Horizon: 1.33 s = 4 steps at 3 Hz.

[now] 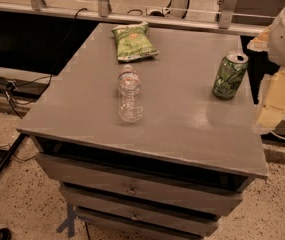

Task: Place water bottle upright

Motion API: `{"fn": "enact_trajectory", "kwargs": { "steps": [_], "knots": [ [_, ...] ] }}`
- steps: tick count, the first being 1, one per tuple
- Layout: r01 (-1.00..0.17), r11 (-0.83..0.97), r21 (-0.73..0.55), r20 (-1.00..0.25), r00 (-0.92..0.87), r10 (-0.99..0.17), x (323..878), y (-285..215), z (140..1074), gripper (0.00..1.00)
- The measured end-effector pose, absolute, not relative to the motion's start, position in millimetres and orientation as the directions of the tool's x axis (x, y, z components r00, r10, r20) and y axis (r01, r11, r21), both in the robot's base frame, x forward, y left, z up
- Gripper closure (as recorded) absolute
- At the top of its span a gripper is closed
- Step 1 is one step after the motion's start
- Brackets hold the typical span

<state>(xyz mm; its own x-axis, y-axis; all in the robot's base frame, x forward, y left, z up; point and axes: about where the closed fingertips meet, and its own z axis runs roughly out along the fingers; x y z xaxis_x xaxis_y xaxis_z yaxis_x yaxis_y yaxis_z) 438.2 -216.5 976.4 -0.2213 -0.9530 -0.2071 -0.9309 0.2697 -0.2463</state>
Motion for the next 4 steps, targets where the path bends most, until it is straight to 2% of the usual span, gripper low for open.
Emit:
{"fn": "enact_trajectory", "kwargs": {
  "steps": [1,2,4],
  "knots": [
    [-0.930,0.270,-0.248,-0.208,-0.221,-0.953,438.5,-216.0,976.8,0.00],
    [-0.931,0.280,-0.233,-0.246,-0.222,-0.943,458.2,-184.8,968.8,0.00],
    [-0.916,0.382,-0.124,-0.398,-0.306,-0.865,534.5,-72.4,940.3,0.00]
  ]
}}
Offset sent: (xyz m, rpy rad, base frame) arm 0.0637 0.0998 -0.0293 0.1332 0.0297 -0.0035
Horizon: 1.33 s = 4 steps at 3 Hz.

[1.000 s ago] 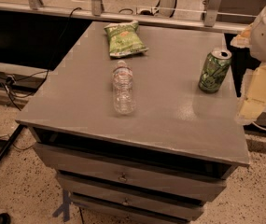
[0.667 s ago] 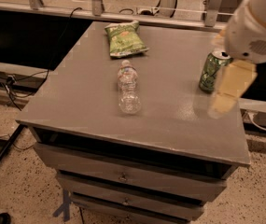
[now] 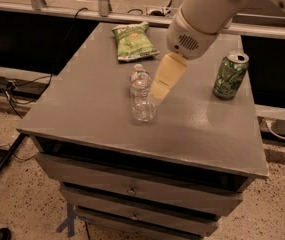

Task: Place water bottle upright

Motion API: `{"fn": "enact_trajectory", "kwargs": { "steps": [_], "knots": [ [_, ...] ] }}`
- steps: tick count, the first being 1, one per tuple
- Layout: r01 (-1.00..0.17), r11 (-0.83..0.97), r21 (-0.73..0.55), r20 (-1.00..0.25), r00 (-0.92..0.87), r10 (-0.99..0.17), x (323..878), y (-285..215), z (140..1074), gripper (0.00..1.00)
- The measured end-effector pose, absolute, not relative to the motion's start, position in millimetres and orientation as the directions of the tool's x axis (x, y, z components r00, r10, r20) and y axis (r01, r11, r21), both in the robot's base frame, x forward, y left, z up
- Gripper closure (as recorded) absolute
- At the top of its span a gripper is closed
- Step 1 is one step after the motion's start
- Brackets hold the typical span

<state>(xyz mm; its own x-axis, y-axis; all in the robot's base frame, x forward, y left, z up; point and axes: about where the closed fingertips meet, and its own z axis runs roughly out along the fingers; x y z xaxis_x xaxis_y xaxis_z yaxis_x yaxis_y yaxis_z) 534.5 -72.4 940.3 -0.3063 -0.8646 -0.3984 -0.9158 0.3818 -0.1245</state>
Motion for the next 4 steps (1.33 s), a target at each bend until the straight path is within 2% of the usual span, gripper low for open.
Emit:
{"fn": "enact_trajectory", "kwargs": {
  "steps": [1,2,4],
  "knots": [
    [-0.849,0.528,-0.025,-0.444,-0.463,-0.767,580.8,-30.0,921.1,0.00],
    [-0.759,0.651,0.008,-0.439,-0.588,-0.679,612.4,-9.5,902.7,0.00],
    [-0.539,0.840,-0.061,-0.333,-0.783,-0.526,652.9,-12.9,874.1,0.00]
  ]
}}
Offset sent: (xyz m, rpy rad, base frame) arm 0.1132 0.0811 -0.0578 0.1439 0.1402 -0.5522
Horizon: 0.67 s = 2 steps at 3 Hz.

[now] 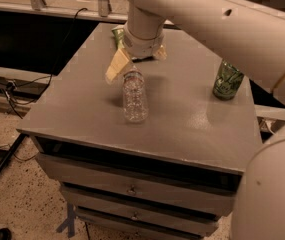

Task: Place water bottle upright

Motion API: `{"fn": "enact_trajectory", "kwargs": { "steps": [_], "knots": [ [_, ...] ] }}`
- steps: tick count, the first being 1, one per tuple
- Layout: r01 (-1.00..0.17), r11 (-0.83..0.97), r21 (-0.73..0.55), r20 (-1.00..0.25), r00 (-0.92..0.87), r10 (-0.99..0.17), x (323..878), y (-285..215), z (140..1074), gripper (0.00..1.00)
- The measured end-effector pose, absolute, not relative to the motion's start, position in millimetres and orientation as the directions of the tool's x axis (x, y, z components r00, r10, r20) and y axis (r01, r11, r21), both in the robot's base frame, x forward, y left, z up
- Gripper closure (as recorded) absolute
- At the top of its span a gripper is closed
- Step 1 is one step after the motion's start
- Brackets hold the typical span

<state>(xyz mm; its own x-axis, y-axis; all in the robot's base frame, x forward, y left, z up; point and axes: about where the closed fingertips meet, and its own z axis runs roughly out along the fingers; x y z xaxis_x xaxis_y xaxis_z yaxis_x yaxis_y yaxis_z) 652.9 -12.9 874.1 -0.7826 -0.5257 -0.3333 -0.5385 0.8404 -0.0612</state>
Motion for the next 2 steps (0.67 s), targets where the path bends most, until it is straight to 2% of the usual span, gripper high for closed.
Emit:
{"fn": "enact_trajectory", "kwargs": {
  "steps": [2],
  "knots": [
    [-0.350,0.934,-0.072,-0.186,-0.915,-0.358,646.7,-32.6,843.6,0.00]
  ]
}}
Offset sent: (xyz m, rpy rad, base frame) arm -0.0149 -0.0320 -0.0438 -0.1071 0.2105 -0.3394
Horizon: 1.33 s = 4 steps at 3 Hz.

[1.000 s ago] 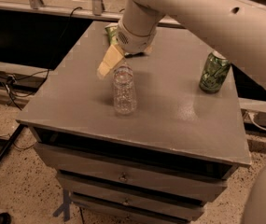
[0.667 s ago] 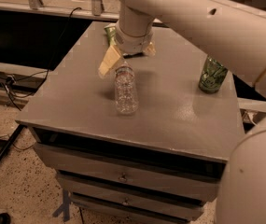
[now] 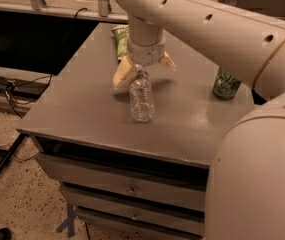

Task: Place water bottle upright

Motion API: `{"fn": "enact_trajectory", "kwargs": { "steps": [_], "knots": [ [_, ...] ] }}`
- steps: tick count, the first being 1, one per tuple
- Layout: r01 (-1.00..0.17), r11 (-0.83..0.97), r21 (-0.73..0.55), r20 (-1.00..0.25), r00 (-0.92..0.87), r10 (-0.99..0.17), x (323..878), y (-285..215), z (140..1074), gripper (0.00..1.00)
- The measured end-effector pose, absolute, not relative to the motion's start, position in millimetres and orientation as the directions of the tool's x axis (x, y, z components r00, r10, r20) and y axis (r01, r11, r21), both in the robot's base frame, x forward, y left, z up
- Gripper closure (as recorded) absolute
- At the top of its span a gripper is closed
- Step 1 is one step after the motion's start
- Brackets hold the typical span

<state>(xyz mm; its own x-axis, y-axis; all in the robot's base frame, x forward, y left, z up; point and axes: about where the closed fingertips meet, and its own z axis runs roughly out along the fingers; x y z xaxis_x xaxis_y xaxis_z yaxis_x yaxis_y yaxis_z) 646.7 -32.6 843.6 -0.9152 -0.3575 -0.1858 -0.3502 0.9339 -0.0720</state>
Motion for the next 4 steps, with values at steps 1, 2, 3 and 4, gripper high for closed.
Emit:
{"fn": "enact_trajectory", "kwargs": {
  "steps": [1,2,3,4],
  "knots": [
    [-0.308,0.950,-0.051,-0.167,-0.935,-0.312,641.5,-30.6,837.4,0.16],
    [-0.293,0.955,-0.047,-0.187,-0.936,-0.297,641.9,-28.3,846.3,0.41],
    [-0.319,0.947,-0.027,-0.244,-0.917,-0.316,643.4,-23.2,865.0,0.64],
    [-0.410,0.911,0.030,-0.372,-0.851,-0.371,641.0,-16.1,902.9,0.87]
  ]
}}
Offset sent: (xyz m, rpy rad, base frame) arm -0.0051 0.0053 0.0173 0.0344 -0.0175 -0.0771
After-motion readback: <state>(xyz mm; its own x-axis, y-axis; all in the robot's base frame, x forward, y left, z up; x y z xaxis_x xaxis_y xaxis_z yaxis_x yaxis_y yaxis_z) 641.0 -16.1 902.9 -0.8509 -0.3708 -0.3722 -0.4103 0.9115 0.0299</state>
